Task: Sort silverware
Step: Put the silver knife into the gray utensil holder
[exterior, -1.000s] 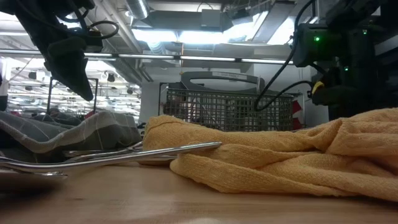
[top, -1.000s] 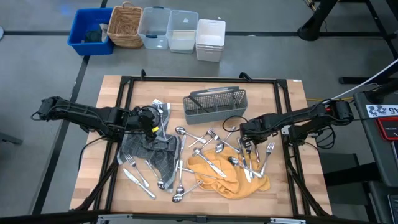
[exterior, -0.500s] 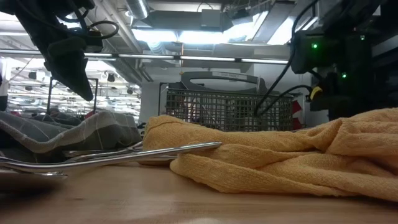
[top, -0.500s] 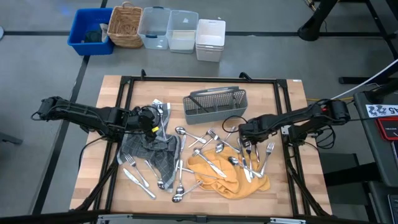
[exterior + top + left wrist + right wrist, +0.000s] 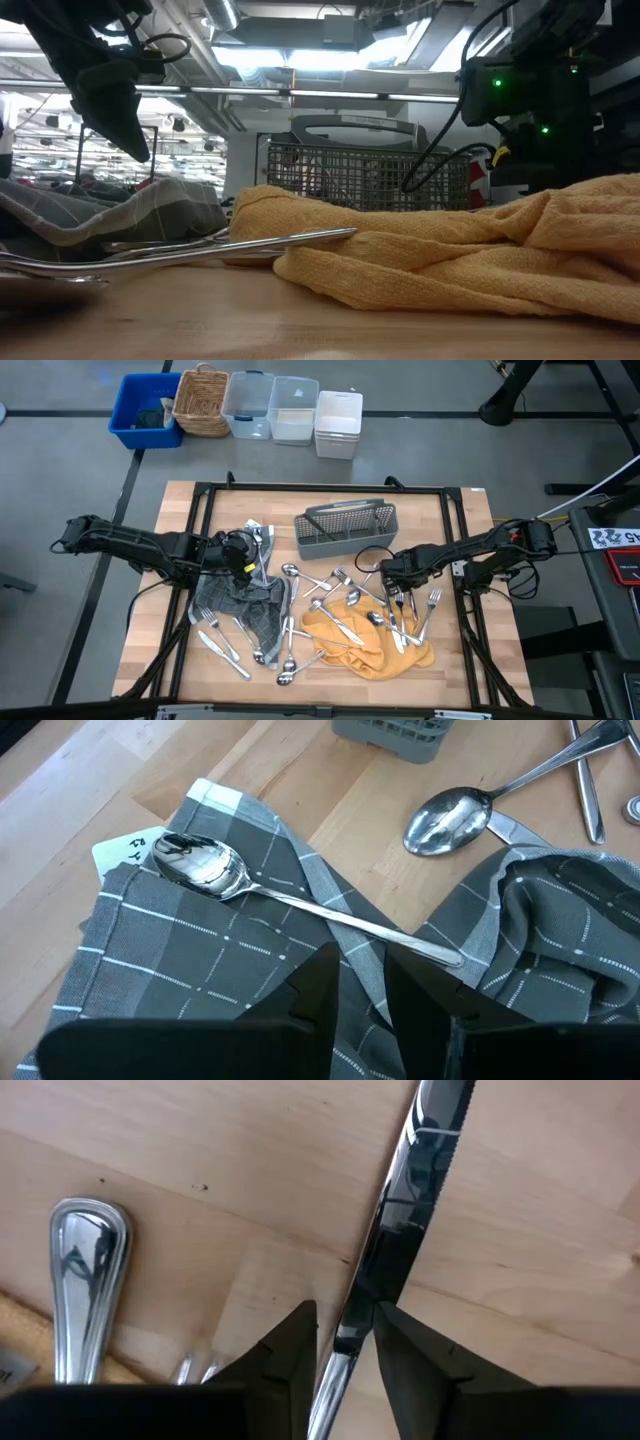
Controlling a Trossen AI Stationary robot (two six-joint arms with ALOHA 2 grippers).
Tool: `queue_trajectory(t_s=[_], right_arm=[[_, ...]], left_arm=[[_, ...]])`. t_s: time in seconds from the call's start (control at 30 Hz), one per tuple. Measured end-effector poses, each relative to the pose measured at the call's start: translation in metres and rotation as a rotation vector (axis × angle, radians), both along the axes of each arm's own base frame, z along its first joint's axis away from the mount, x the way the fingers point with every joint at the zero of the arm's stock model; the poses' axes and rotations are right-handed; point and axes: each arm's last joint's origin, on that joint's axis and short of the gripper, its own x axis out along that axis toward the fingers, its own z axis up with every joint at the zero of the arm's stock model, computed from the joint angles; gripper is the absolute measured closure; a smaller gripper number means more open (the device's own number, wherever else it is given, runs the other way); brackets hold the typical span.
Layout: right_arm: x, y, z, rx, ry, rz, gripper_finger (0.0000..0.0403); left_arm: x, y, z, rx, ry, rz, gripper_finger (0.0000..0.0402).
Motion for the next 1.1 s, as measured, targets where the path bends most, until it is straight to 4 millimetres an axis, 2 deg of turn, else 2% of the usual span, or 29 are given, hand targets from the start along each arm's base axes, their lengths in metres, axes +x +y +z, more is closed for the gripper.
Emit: queue_trajectory(t_s=[0.37, 0.63, 1.1], right_arm=[[-0.002, 0.002, 0.001, 0.063, 0.011, -0.006, 0.0297], [0.000, 0.002, 0.012, 0.077, 0.049, -0.005, 0.0297], [-0.005, 0.003, 0.006, 0.098, 0.078, -0.084, 0.0297]], left_arm=[[0.000, 0.000, 0.000, 0.013, 0.010, -0.022, 0.0328], [0.000, 0.000, 0.000, 0.013, 0.009, -0.021, 0.0328], [0.000, 0.000, 0.000, 0.013, 0.008, -0.020, 0.0328]])
